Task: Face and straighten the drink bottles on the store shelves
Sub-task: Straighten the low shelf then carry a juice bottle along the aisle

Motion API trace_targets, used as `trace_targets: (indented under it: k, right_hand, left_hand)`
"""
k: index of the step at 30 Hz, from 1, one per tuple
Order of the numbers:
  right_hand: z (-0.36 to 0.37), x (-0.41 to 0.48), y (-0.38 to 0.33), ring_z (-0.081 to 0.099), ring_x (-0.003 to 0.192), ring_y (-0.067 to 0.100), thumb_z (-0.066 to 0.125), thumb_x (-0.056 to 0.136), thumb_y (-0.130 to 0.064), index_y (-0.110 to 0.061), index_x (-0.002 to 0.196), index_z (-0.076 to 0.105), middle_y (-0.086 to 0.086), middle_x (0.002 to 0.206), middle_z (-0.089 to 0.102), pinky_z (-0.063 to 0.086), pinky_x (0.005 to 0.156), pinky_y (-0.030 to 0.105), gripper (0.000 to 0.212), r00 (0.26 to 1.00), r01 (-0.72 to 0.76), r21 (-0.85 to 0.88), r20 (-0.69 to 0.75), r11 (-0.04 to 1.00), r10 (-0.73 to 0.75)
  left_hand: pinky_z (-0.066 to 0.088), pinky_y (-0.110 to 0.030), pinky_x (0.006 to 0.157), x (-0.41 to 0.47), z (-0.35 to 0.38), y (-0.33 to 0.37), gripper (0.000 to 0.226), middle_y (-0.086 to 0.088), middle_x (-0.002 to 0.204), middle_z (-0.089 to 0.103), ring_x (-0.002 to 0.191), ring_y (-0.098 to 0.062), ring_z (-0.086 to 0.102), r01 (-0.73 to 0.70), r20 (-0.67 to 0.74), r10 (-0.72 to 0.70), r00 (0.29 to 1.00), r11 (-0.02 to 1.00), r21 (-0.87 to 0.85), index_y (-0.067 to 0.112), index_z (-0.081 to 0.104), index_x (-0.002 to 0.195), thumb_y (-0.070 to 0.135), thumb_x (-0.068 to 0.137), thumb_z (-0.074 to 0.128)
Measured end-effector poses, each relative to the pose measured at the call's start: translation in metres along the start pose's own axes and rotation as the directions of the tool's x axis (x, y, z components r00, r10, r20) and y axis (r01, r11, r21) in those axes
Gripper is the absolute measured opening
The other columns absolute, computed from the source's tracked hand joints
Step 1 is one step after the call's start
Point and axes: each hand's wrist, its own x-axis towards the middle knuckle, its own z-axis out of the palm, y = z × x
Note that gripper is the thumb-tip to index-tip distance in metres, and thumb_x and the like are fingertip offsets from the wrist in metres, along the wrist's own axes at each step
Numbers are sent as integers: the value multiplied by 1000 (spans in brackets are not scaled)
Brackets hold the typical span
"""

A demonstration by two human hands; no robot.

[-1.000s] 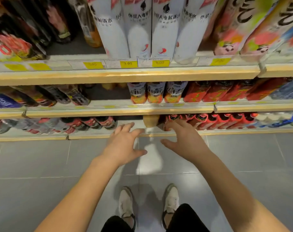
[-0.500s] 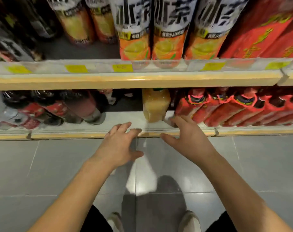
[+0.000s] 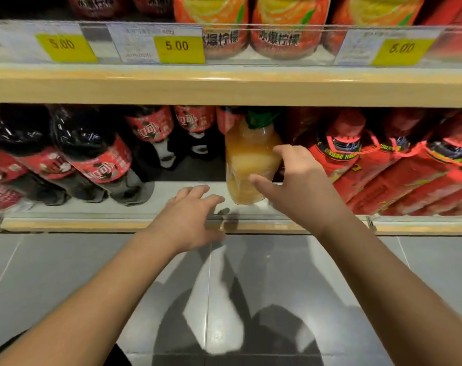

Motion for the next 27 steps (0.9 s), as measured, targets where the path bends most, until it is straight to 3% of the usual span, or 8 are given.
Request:
trace_targets:
  k: [4, 8, 12, 13, 15, 17, 22, 27]
  right_hand:
    - [5, 23, -10, 54, 113, 26, 71, 91, -48, -5, 136, 49, 7, 119, 47, 43, 90, 28, 65, 994, -102, 17, -45, 995, 103]
    - [14, 54, -12, 55, 117, 32, 67, 88, -62, -3, 137, 50, 17, 126, 55, 39, 82, 30, 78, 979, -194, -25, -70, 981, 192]
    - [28, 76, -12, 56, 76, 22, 72, 84, -57, -8, 98, 55, 4, 77, 57, 32, 44, 13, 54, 944, -305, 132, -89, 943, 317]
    - [31, 80, -11, 57, 77, 23, 74, 83, -54, -8, 101, 57, 3, 75, 57, 35, 45, 12, 53, 939, -308, 179, -100, 935, 328]
    - [35, 87, -9, 62, 106, 26, 79, 79, -54, -14, 128, 56, 6, 107, 68, 50, 77, 18, 68, 935, -262, 276, -165, 925, 314]
    - [40, 93, -8, 56, 129, 23, 82, 76, -56, -21, 141, 52, 3, 136, 62, 42, 98, 20, 81, 931, -196, 319, -238, 927, 278]
    - [58, 107, -5, 55, 132, 21, 81, 70, -69, -21, 147, 42, -1, 142, 59, 27, 86, 12, 99, 925, -199, 234, -277, 952, 261]
    - [63, 108, -1, 61, 124, 22, 83, 73, -59, -17, 139, 50, 2, 134, 65, 30, 84, 9, 85, 908, -147, 263, -346, 954, 235]
  left_hand:
    - [29, -42, 115, 9, 3, 3, 84, -1, 160, 22, 144, -27, 19, -24, 5, 25, 1000, 999, -27, 39, 33, 148, 63, 77, 69]
    - [27, -40, 113, 21, 8, 1, 83, -3, 159, 23, 145, -26, 17, -58, -6, 58, 998, 995, -80, 36, 34, 149, 60, 78, 69]
    - [30, -39, 109, 24, 14, 3, 85, -2, 155, 29, 141, -26, 23, -67, -31, 64, 997, 990, -126, 34, 35, 149, 61, 76, 70]
    - [32, -39, 108, 24, 15, 4, 86, -1, 153, 31, 141, -25, 25, -65, -37, 60, 998, 985, -159, 34, 35, 149, 61, 75, 71]
    - [34, -38, 108, 25, 17, 2, 89, 2, 150, 34, 139, -24, 27, -52, -35, 45, 998, 967, -249, 35, 33, 149, 61, 72, 72]
    - [33, -37, 108, 24, 20, -2, 91, 5, 150, 34, 139, -21, 27, -35, -25, 29, 999, 952, -304, 38, 30, 150, 61, 72, 71]
    - [36, -35, 102, 23, 24, -15, 88, 7, 144, 38, 134, -19, 31, -7, -7, 5, 1000, 951, -309, 40, 32, 147, 63, 72, 71]
    - [38, -36, 104, 27, 23, -14, 89, 8, 144, 38, 133, -19, 31, 21, 19, -16, 1000, 949, -314, 38, 31, 149, 61, 73, 71]
